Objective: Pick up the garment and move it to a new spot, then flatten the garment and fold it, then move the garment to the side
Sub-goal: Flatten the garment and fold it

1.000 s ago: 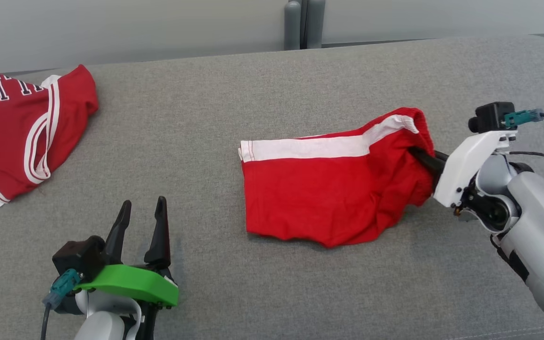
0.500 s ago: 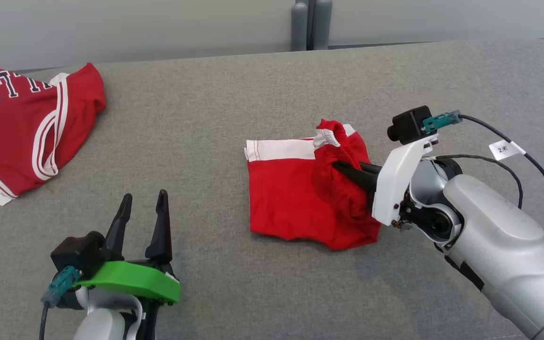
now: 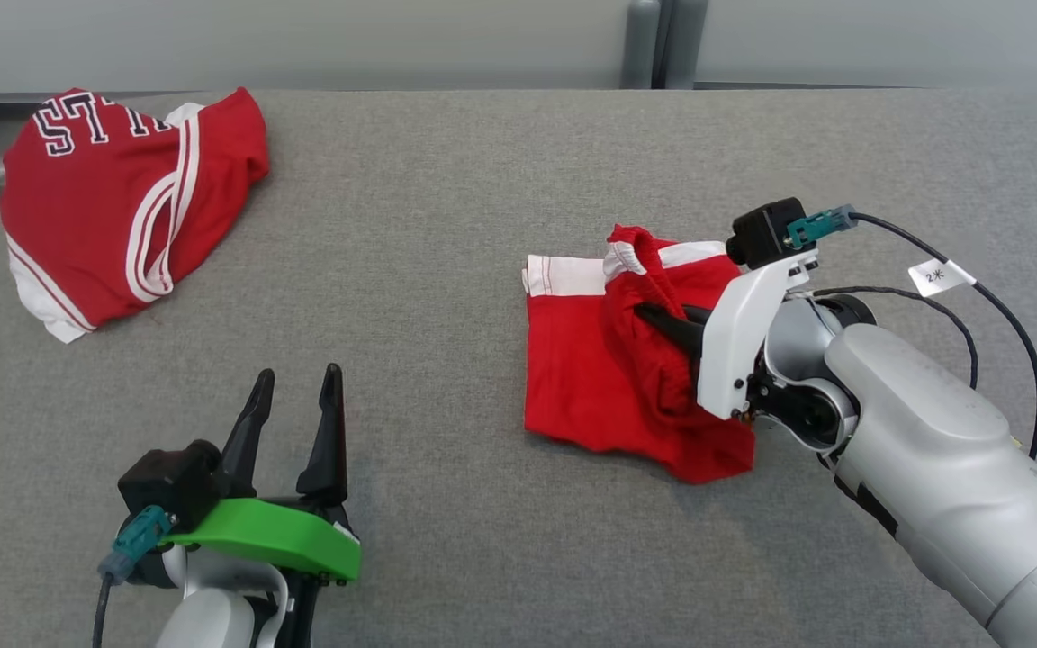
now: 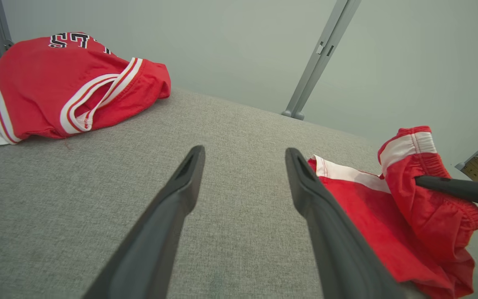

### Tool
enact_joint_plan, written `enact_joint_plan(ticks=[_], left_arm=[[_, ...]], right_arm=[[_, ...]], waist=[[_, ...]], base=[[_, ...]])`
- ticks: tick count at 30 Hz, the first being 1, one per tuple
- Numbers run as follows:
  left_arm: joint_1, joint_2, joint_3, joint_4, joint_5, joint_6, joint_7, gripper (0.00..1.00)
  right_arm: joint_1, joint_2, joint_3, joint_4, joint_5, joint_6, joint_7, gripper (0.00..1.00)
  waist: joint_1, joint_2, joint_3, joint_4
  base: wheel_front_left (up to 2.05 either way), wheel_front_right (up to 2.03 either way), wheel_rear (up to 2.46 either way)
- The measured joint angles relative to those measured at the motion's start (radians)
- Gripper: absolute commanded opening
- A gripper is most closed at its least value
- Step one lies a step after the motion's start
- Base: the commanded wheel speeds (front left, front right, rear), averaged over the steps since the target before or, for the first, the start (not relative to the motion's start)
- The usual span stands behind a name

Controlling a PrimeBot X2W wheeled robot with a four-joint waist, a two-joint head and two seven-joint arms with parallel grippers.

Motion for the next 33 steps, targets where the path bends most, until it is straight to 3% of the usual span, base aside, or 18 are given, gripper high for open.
enact_joint_plan(ticks=[12, 14, 16, 17, 18, 19, 33], left_arm=[[-0.001, -0.008, -0.022, 0.002, -0.007, -0.002, 0.001, 1.0], [-0.001, -0.009, -0.022, 0.003, -0.007, -0.002, 0.001, 1.0], [-0.001, -0.01, -0.019, 0.004, -0.009, -0.001, 0.001, 1.0], [-0.001, -0.011, -0.016, 0.005, -0.009, -0.001, 0.001, 1.0], [-0.001, -0.011, -0.013, 0.005, -0.01, -0.001, 0.001, 1.0], [-0.001, -0.011, -0.012, 0.006, -0.01, -0.001, 0.001, 1.0], [-0.001, -0.011, 0.007, 0.01, -0.01, 0.0, -0.001, 1.0]], right_arm=[[-0.064, 0.027, 0.035, 0.129, -0.058, -0.003, 0.001, 0.0], [-0.075, 0.031, 0.043, 0.146, -0.066, -0.01, 0.001, 0.18], [-0.082, 0.037, 0.049, 0.161, -0.073, -0.01, 0.0, 0.47], [-0.086, 0.042, 0.053, 0.169, -0.075, -0.01, 0.0, 0.85], [-0.091, 0.05, 0.056, 0.176, -0.077, -0.01, 0.0, 0.85], [-0.093, 0.058, 0.058, 0.18, -0.081, -0.01, 0.0, 1.0], [-0.173, 0.097, 0.097, 0.175, -0.111, 0.0, -0.049, 1.0]], waist=[[0.0, 0.0, 0.02, 0.095], [0.0, 0.0, 0.023, 0.107], [0.0, 0.0, 0.026, 0.118], [0.0, 0.0, 0.027, 0.121], [0.0, 0.0, 0.027, 0.123], [0.0, 0.0, 0.027, 0.124], [0.0, 0.0, 0.014, 0.084]], base=[[0.0, 0.0, 0.0], [0.0, 0.0, 0.0], [0.0, 0.0, 0.0], [0.0, 0.0, 0.0], [0.0, 0.0, 0.0], [0.0, 0.0, 0.0], [0.0, 0.0, 0.0]])
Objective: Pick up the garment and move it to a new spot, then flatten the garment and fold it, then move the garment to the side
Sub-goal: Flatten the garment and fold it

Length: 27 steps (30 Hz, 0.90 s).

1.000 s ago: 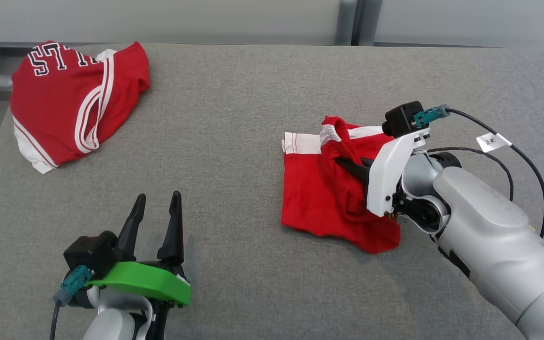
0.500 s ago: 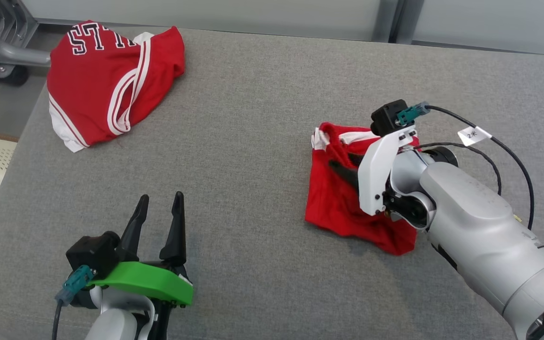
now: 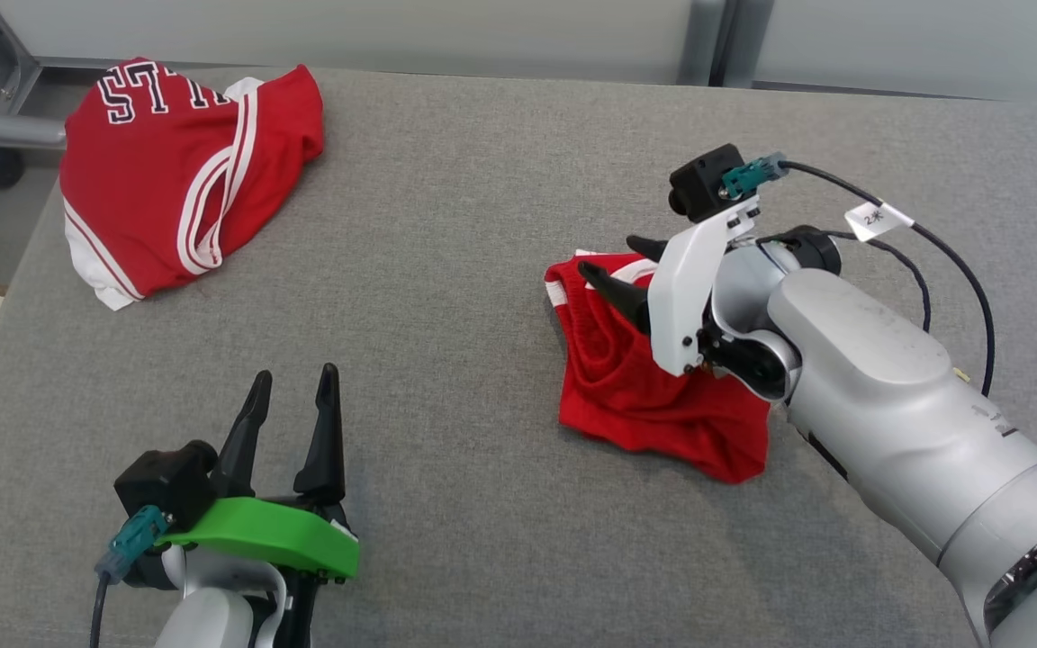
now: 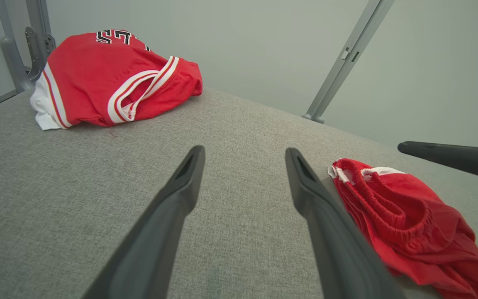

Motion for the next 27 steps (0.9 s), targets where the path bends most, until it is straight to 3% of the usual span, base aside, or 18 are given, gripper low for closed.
enact_joint_plan(ticks=[13, 27], left_arm=[[0.002, 0.012, 0.017, -0.013, 0.001, 0.006, -0.009, 1.0], [0.017, 0.021, 0.006, -0.057, 0.011, 0.015, -0.003, 1.0]], right_arm=[[-0.009, -0.073, -0.168, -0.032, 0.081, 0.0, -0.229, 1.0], [0.185, -0.067, -0.255, 0.054, 0.192, 0.0, -0.347, 1.0]], waist=[[0.0, 0.0, -0.03, -0.066], [0.0, 0.0, -0.023, -0.134]], base=[[0.0, 0.0, 0.0], [0.0, 0.0, 0.0]])
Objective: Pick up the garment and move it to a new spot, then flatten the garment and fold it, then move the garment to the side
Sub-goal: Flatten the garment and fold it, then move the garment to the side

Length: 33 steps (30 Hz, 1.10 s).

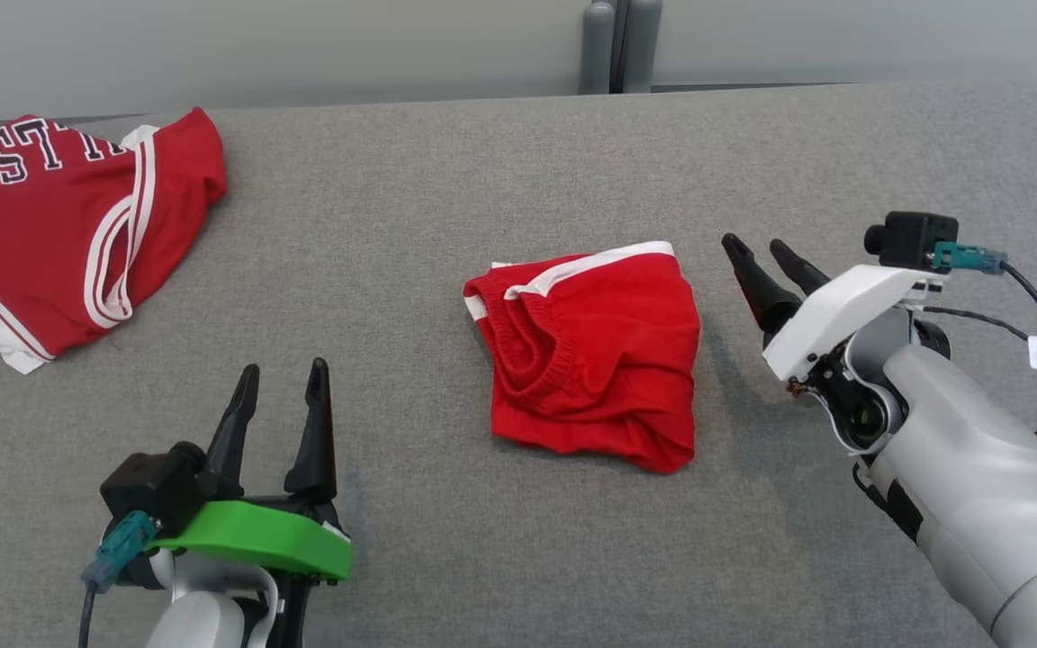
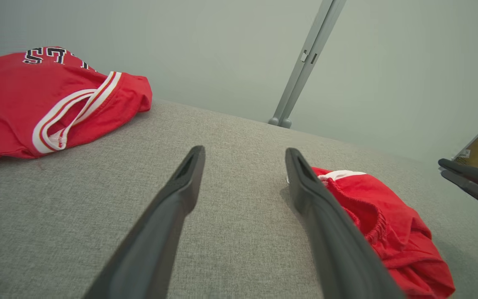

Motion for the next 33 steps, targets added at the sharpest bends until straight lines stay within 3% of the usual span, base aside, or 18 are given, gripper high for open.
enact_joint_plan(ticks=[7, 27, 28, 29, 30, 33], left_arm=[[0.0, -0.001, -0.027, -0.008, 0.004, 0.0, 0.014, 1.0], [-0.002, -0.003, -0.023, -0.017, 0.007, 0.0, 0.025, 1.0], [-0.002, -0.003, -0.022, -0.017, 0.007, 0.0, 0.025, 1.0], [-0.002, -0.003, -0.022, -0.017, 0.007, 0.0, 0.025, 1.0], [-0.002, -0.003, -0.022, -0.017, 0.007, 0.0, 0.025, 1.0], [-0.002, -0.003, -0.019, -0.017, 0.007, 0.0, 0.025, 1.0]], right_arm=[[0.052, 0.031, 0.007, 0.036, 0.036, 0.0, 0.002, 1.0], [0.015, 0.044, 0.083, 0.068, 0.037, 0.0, 0.117, 0.99], [0.015, 0.047, 0.085, 0.067, 0.039, 0.0, 0.121, 0.85], [0.015, 0.05, 0.086, 0.067, 0.042, 0.0, 0.124, 0.59], [0.015, 0.05, 0.087, 0.066, 0.043, 0.0, 0.124, 0.48], [0.013, 0.048, 0.094, 0.063, 0.043, 0.0, 0.125, 0.31]], waist=[[0.0, 0.0, 0.013, 0.007], [0.0, 0.0, 0.055, 0.073], [0.0, 0.0, 0.056, 0.074], [0.0, 0.0, 0.057, 0.075], [0.0, 0.0, 0.058, 0.076], [0.0, 0.0, 0.06, 0.076]], base=[[0.0, 0.0, 0.0], [0.0, 0.0, 0.0], [0.0, 0.0, 0.0], [0.0, 0.0, 0.0], [0.0, 0.0, 0.0], [0.0, 0.0, 0.0]])
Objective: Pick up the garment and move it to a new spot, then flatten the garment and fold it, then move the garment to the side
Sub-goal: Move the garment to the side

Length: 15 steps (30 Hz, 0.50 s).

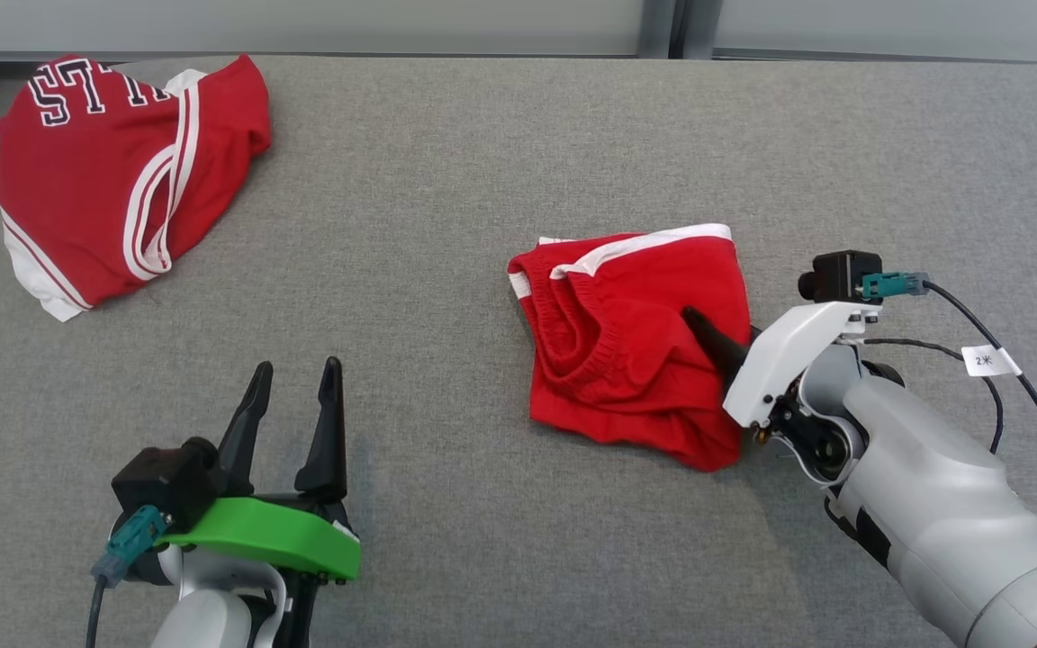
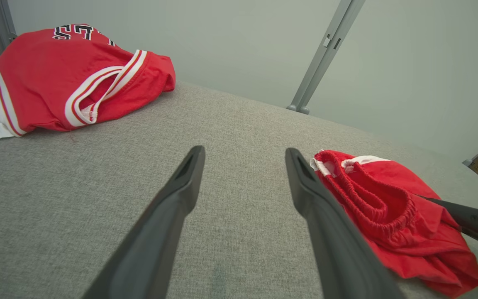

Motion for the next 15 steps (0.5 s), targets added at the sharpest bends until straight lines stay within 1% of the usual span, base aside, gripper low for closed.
enact_joint_plan(ticks=[1, 2, 3, 12, 15], left_arm=[[0.0, 0.0, 0.0, 0.0, 0.0, 0.002, 0.0, 1.0], [0.0, 0.0, 0.001, 0.0, 0.0, 0.004, 0.0, 1.0], [0.0, 0.0, 0.002, 0.0, 0.0, 0.004, 0.0, 1.0], [-0.001, 0.001, 0.007, 0.0, 0.0, 0.004, 0.0, 1.0], [-0.001, 0.001, 0.01, -0.001, 0.0, 0.007, 0.0, 1.0]], right_arm=[[-0.001, -0.002, 0.003, -0.002, 0.0, 0.0, 0.0, 0.22], [-0.002, -0.005, 0.009, -0.005, 0.0, 0.0, 0.003, 0.1], [-0.002, -0.007, 0.015, -0.007, 0.0, 0.0, 0.005, 0.0], [-0.015, -0.026, 0.029, -0.021, 0.002, 0.0, 0.007, 0.0], [-0.025, -0.043, 0.04, -0.024, 0.001, 0.0, 0.007, 0.0]], waist=[[0.0, 0.0, 0.001, 0.0], [0.0, 0.0, 0.002, -0.001], [0.0, 0.0, 0.002, -0.001], [0.0, 0.0, 0.008, -0.013], [0.0, 0.0, 0.009, -0.018]], base=[[0.0, 0.0, 0.0], [0.0, 0.0, 0.0], [0.0, 0.0, 0.0], [0.0, 0.0, 0.0], [0.0, 0.0, 0.0]])
